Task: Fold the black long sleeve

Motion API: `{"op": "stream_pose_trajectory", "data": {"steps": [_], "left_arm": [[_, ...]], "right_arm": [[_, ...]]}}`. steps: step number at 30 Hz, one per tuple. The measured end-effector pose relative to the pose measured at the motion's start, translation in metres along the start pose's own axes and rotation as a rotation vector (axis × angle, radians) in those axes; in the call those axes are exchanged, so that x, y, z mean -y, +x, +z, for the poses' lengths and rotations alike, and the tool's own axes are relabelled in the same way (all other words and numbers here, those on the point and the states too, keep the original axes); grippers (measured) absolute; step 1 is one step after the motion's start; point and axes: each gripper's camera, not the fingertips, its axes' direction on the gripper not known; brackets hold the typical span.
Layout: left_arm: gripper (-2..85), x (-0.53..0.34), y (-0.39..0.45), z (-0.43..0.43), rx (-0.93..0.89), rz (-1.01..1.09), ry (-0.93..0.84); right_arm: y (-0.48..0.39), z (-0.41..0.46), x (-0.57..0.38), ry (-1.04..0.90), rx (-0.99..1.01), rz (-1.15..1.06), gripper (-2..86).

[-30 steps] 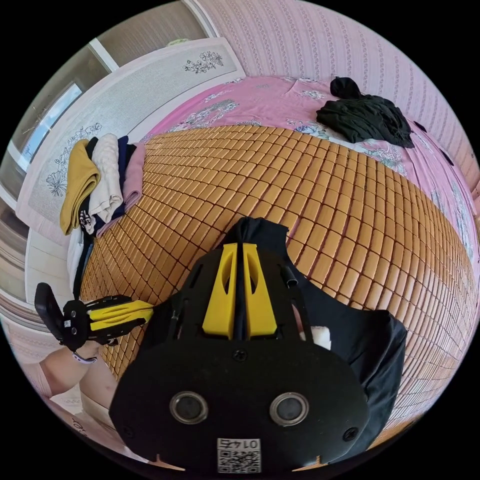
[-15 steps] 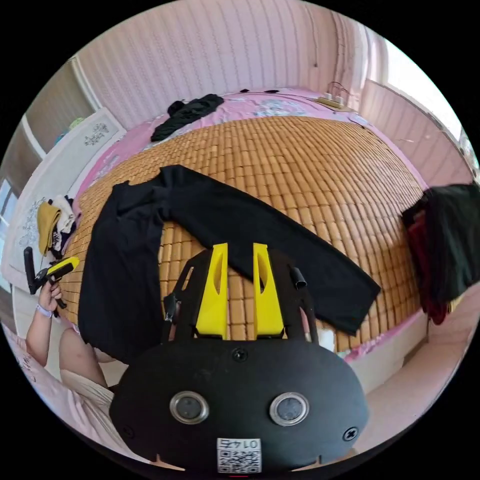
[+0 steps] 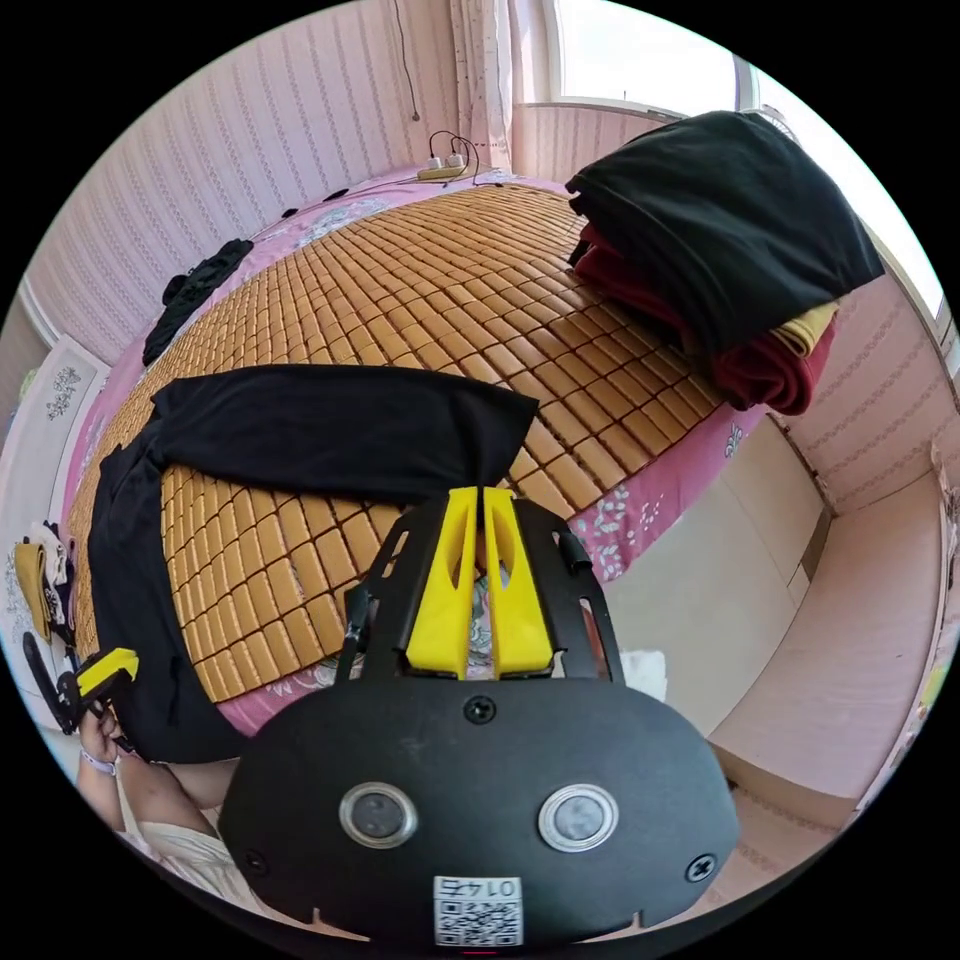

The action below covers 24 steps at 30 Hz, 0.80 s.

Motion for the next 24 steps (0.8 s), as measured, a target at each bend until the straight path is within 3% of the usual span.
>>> {"op": "stream_pose_trajectory", "data": {"steps": [3,8,10,14,17,22,24], "left_arm": [[2.2,-0.002,-0.005,-0.004,-0.008,-0.024,0.008],[0.4,-0.015,-0.026,-0.039,-0.062,-0.123,0.122],[0.0,-0.023,-0.036,-0.061,-0.061,-0.154,0.174],[-0.3,-0.058,-0.063,-0.118,-0.006,-0.236,0.275],[-0.2,-0.096,-0.083,-0.150,0.047,-0.317,0.298],[1.3,-0.161,-0.111,-0.167,0.081,-0.509,0.240],[2.2,-0.176,-0.117,-0.169,0.069,-0.558,0.230]], "right_arm": [[0.003,-0.019,0.003,0.061,0.191,0.002,-0.4],[-0.048,-0.094,0.038,0.362,0.607,-0.184,0.0],[-0.096,-0.141,0.044,0.491,0.863,-0.372,0.3],[-0.169,-0.200,0.011,0.545,1.194,-0.730,0.8],[-0.224,-0.208,-0.047,0.317,1.337,-1.076,2.0],[-0.279,-0.127,-0.165,-0.243,0.951,-1.304,6.8],[-0.280,-0.112,-0.187,-0.337,0.930,-1.273,8.1]]}}
